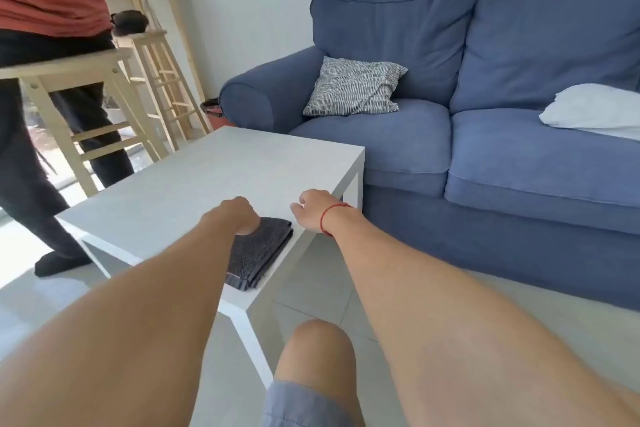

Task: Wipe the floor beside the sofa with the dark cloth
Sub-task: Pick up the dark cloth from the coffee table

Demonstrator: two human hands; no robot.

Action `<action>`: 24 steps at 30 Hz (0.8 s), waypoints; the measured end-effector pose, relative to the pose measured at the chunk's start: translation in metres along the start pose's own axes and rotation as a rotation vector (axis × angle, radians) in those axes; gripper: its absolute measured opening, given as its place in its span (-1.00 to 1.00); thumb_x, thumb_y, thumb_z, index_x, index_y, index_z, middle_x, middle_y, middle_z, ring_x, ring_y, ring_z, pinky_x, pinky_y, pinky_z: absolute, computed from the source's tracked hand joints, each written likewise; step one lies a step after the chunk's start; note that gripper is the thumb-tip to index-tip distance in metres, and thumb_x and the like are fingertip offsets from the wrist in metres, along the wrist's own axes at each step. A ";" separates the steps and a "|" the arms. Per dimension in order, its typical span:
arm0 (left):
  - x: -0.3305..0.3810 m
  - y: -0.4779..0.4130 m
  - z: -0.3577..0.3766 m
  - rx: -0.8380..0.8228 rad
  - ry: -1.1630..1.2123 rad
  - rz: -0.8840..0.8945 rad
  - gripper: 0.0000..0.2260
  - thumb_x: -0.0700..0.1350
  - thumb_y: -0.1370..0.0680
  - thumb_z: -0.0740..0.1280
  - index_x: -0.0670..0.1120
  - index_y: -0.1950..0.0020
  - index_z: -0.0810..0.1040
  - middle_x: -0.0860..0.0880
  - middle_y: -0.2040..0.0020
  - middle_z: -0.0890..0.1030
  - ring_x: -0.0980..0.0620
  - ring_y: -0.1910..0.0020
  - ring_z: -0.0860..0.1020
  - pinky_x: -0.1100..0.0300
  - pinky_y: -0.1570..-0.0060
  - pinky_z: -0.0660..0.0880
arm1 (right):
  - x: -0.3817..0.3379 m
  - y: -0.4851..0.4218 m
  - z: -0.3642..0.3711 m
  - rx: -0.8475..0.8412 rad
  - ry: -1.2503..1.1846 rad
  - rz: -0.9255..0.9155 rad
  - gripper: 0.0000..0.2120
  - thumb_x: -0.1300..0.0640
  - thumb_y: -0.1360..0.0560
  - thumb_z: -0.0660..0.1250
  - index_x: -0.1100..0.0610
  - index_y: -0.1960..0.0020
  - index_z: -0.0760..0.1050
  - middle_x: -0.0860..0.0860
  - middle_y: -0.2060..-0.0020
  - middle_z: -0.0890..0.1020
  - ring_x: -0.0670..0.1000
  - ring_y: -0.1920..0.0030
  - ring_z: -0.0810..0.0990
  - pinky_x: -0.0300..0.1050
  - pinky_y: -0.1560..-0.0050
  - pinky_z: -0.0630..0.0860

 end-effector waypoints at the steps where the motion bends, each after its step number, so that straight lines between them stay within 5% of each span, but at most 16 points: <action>1: -0.007 0.000 0.004 -0.017 -0.011 -0.011 -0.65 -0.09 -0.64 0.08 -0.22 -0.36 0.39 -0.16 -0.26 0.51 -0.16 -0.20 0.51 0.08 -0.04 0.38 | -0.003 -0.001 0.010 -0.024 0.002 0.004 -0.62 -0.01 -0.61 0.05 0.23 -0.23 0.42 0.13 -0.07 0.52 0.15 -0.03 0.50 0.00 -0.08 0.46; 8: -0.040 -0.016 0.035 -0.056 0.027 -0.094 -0.56 -0.01 -0.62 0.12 -0.17 -0.45 0.31 -0.18 -0.37 0.44 -0.20 -0.32 0.43 0.00 -0.26 0.38 | -0.013 -0.013 0.050 -0.038 0.120 0.049 -0.35 -0.30 -0.42 0.29 0.18 -0.28 0.40 0.12 -0.26 0.42 0.17 -0.24 0.46 -0.01 -0.12 0.44; 11: -0.042 -0.020 0.032 0.039 -0.010 -0.139 -0.55 0.00 -0.59 0.17 -0.17 -0.43 0.31 -0.20 -0.36 0.41 -0.22 -0.34 0.39 -0.04 -0.28 0.31 | -0.013 -0.021 0.054 -0.042 0.023 0.079 -0.42 -0.22 -0.39 0.40 0.21 -0.18 0.47 0.13 -0.12 0.54 0.16 -0.12 0.54 -0.11 0.09 0.38; 15: -0.030 -0.026 0.028 0.049 -0.058 -0.106 -0.68 -0.06 -0.59 0.17 -0.14 -0.31 0.42 -0.18 -0.26 0.52 -0.20 -0.26 0.47 0.00 -0.27 0.29 | -0.021 -0.026 0.054 -0.042 -0.163 0.047 -0.76 -0.01 -0.48 0.35 0.18 0.05 0.52 0.08 0.19 0.51 0.12 0.12 0.49 -0.15 0.17 0.34; 18: -0.020 -0.028 0.026 0.070 0.082 -0.066 -0.63 -0.09 -0.59 0.15 -0.21 -0.35 0.40 -0.24 -0.28 0.50 -0.25 -0.26 0.47 -0.02 -0.20 0.40 | -0.019 -0.025 0.046 0.027 -0.449 0.053 -0.76 0.04 -0.52 0.31 0.07 0.26 0.34 0.00 0.31 0.45 0.08 0.12 0.45 -0.15 0.20 0.36; 20: -0.011 -0.024 0.020 0.089 0.206 -0.033 -0.61 -0.10 -0.60 0.11 -0.26 -0.37 0.36 -0.27 -0.29 0.48 -0.28 -0.24 0.47 -0.03 -0.16 0.41 | -0.009 -0.022 0.036 0.102 -0.626 0.098 -0.86 0.05 -0.54 0.28 0.11 0.05 0.40 0.06 0.12 0.52 0.08 0.07 0.44 -0.12 0.08 0.39; 22: 0.005 -0.018 0.010 0.103 0.315 0.011 -0.58 -0.08 -0.60 0.09 -0.29 -0.39 0.32 -0.30 -0.31 0.46 -0.30 -0.25 0.46 -0.07 -0.20 0.40 | 0.006 -0.016 0.025 0.194 -0.779 0.162 -0.76 0.08 -0.57 0.25 0.17 -0.17 0.38 0.11 -0.03 0.50 0.06 0.04 0.43 -0.11 0.01 0.38; 24: 0.029 -0.010 0.001 0.118 0.396 0.066 -0.57 -0.06 -0.61 0.09 -0.29 -0.38 0.32 -0.30 -0.30 0.46 -0.29 -0.24 0.46 -0.08 -0.21 0.40 | 0.023 -0.006 0.008 0.304 -0.842 0.198 -0.82 0.11 -0.57 0.25 0.17 -0.11 0.36 0.10 0.00 0.49 0.06 0.07 0.43 -0.14 0.07 0.34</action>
Point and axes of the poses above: each hand's wrist, its own y-axis away from the middle knuckle, its own z-axis out of the palm, x = y × z, the point moved 6 cm from there along -y, towards the middle knuckle
